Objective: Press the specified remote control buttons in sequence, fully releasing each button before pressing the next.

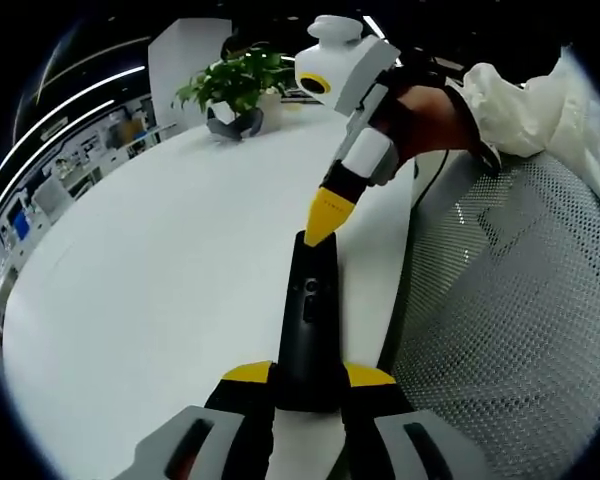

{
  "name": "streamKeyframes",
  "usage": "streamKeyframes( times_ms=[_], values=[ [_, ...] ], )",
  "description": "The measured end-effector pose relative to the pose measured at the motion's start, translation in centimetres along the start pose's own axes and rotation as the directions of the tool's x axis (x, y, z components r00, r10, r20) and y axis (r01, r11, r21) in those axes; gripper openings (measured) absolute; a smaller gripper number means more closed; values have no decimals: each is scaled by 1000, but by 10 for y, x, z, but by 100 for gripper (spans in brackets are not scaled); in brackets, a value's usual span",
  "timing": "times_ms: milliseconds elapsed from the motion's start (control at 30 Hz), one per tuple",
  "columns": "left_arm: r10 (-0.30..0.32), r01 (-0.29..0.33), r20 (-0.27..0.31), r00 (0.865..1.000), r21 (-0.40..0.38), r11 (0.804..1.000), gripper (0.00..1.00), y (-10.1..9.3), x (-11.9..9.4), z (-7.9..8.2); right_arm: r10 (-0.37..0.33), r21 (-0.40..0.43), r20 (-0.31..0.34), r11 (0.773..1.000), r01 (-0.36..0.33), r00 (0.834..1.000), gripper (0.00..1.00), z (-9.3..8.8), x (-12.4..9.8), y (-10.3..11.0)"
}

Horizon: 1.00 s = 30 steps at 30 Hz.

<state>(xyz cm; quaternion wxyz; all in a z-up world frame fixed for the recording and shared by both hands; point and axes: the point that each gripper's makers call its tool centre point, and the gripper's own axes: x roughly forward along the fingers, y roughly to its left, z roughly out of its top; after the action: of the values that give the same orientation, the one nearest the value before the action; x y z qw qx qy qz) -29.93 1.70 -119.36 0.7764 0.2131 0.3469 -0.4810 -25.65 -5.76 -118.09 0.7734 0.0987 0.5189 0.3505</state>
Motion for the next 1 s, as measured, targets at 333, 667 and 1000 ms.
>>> streamKeyframes(
  times_ms=[333,667,1000],
  values=[
    [0,0,1,1000,0,1000,25,0,0,0,1,-6,4,1000,-1,1000,0,0,2,1],
    [0,0,-2,1000,-4,1000,24,0,0,0,5,-3,11,1000,-5,1000,0,-1,2,2],
    [-3,3,-5,1000,-8,1000,24,0,0,0,-1,-14,17,1000,1,1000,0,0,1,1]
  ],
)
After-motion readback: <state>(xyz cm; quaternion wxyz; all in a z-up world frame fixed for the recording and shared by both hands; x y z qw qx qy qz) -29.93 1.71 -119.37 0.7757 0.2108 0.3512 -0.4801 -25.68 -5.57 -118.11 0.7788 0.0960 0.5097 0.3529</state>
